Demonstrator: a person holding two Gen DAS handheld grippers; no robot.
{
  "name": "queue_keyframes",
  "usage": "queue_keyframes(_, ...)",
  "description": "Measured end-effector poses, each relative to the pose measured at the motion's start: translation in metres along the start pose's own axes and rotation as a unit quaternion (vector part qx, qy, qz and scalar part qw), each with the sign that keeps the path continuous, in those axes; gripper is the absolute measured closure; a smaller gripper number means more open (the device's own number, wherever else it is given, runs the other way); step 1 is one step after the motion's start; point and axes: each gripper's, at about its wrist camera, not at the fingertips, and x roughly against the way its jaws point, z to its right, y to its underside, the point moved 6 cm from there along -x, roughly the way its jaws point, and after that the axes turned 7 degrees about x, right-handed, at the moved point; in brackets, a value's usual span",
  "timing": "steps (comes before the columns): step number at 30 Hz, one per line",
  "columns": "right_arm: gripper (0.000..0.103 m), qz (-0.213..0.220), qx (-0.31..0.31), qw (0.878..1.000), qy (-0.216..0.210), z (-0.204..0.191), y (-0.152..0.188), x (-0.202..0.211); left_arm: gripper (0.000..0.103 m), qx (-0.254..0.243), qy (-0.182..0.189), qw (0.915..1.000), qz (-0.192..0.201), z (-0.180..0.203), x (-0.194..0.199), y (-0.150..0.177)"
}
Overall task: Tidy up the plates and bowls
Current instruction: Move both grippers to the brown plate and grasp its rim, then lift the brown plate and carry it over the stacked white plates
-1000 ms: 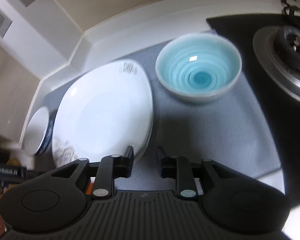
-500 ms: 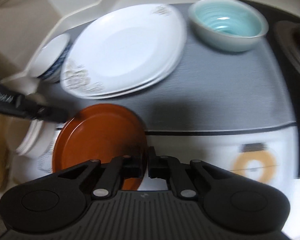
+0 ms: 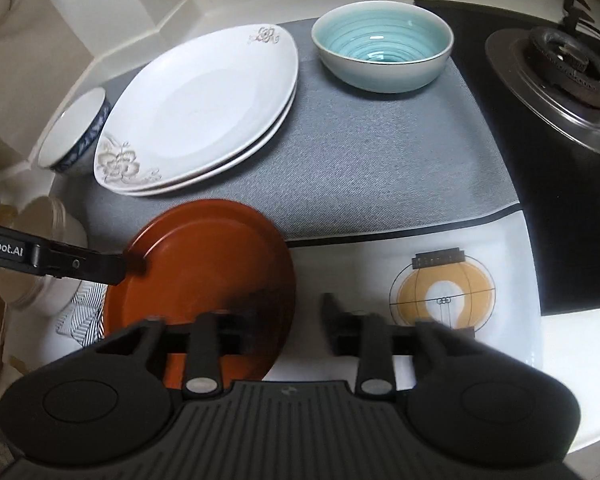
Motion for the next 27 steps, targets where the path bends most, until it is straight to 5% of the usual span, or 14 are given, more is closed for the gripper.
queue_keyframes(7,0.049,-0.006,0.024,1.0,-0.01,-0.009,0.007,-0.001,0.057,-0.037,-0.005,0.9993,-0.003,0.013,-0.01,0.01)
queue_keyframes(9,0.061,-0.002,0.021,1.0,-0.008,-0.008,0.007,0.001,0.076,-0.03,-0.002,0.9995,-0.008,0.012,-0.012,0.01)
queue_keyframes(13,0.082,0.008,0.003,1.0,0.002,0.001,0.008,0.005,0.079,-0.026,0.001,0.9996,-0.012,0.008,-0.011,0.01)
queue_keyframes(17,0.078,0.006,0.0,1.0,0.0,0.01,0.011,0.011,0.079,-0.028,0.0,0.9992,-0.029,0.009,-0.019,0.013)
queue_keyframes(19,0.061,0.002,-0.008,1.0,-0.006,0.013,0.013,0.012,0.079,-0.029,0.003,0.9993,-0.024,0.012,-0.021,0.013)
queue_keyframes(23,0.061,0.006,-0.009,1.0,-0.003,0.012,0.016,0.013,0.082,-0.045,-0.013,0.9987,-0.023,0.019,-0.021,0.016)
queue_keyframes(25,0.079,0.009,0.0,1.0,-0.002,0.009,0.015,0.015,0.086,-0.048,-0.014,0.9983,-0.028,0.023,-0.021,0.019)
queue_keyframes(27,0.083,0.011,0.014,1.0,0.016,0.007,0.016,0.018,0.086,-0.058,-0.017,0.9978,-0.026,0.029,-0.019,0.021)
